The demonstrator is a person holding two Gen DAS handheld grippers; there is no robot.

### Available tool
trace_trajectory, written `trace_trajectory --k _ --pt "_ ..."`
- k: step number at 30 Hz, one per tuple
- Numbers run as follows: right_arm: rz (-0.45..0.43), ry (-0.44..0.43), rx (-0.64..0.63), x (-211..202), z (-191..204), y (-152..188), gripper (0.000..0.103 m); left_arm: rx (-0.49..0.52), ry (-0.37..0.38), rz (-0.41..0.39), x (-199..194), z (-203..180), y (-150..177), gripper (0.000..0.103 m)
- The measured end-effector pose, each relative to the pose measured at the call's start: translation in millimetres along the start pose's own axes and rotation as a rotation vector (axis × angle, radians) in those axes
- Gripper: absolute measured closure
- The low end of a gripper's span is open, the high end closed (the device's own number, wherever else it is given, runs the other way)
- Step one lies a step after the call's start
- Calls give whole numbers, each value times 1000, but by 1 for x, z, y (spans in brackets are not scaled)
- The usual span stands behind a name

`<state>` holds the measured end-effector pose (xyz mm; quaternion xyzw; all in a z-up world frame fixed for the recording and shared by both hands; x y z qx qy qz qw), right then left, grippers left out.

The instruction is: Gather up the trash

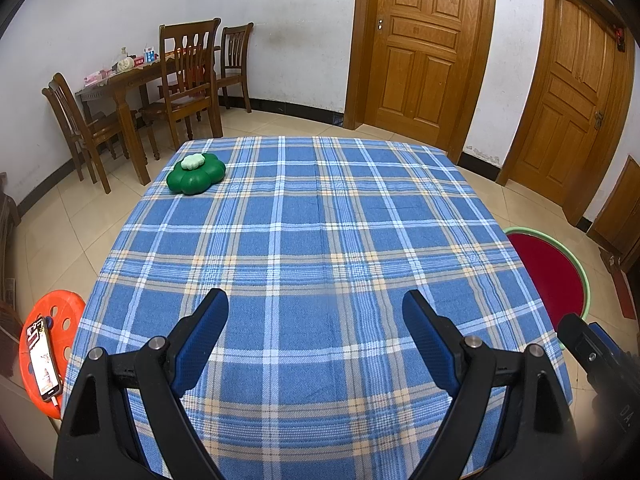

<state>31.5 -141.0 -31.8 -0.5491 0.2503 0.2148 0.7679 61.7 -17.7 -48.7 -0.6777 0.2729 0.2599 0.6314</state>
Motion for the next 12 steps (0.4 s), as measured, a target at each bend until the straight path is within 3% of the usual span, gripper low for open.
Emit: trace_trajectory --k 12 --pt "2 0 -1 0 1 0 1 -8 -1 10 3 2 4 15"
Point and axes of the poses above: each gripper's, at about its wrist camera, not at the fingertips, and x roughly the way its jaws point, z to its left, y to its underside, the point moved 9 cm from there along x, roughly the way its jaws point
